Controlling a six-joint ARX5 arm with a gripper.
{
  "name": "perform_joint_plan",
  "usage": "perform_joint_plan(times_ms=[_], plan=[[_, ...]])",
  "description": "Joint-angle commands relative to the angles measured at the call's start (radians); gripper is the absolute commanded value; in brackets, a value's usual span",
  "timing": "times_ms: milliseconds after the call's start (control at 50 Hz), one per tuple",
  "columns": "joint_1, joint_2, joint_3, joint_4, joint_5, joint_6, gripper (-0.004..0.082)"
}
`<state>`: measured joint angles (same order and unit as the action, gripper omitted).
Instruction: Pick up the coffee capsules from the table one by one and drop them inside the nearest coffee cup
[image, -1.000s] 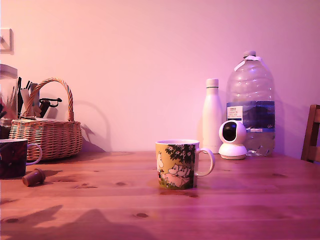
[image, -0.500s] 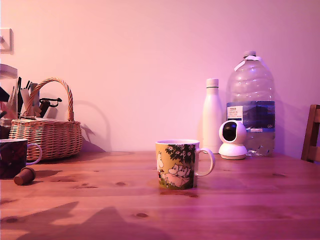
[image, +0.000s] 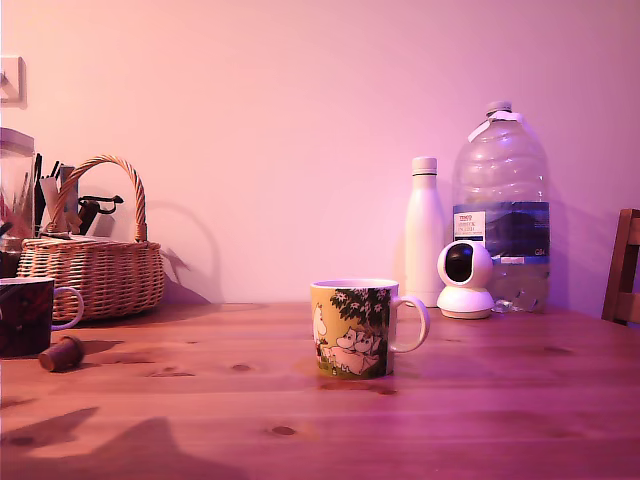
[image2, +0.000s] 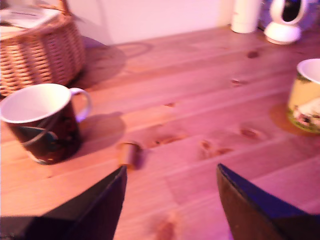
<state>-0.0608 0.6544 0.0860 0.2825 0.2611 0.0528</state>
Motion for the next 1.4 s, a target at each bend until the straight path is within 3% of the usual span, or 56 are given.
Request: perform_joint_plan(times_ms=[0, 960, 1040, 1380], plan=[[0.007, 0.025, -0.034, 0.042, 0.0, 0.0, 0.0519], [0.007, 0.559, -0.033, 0.566, 0.02, 0.002, 0.0519], [0.009, 0.602, -0.026, 0.597, 0.02, 0.021, 0.0518], [0.051, 0.809, 0.035, 0.703, 0.048, 0.026, 0.0518]])
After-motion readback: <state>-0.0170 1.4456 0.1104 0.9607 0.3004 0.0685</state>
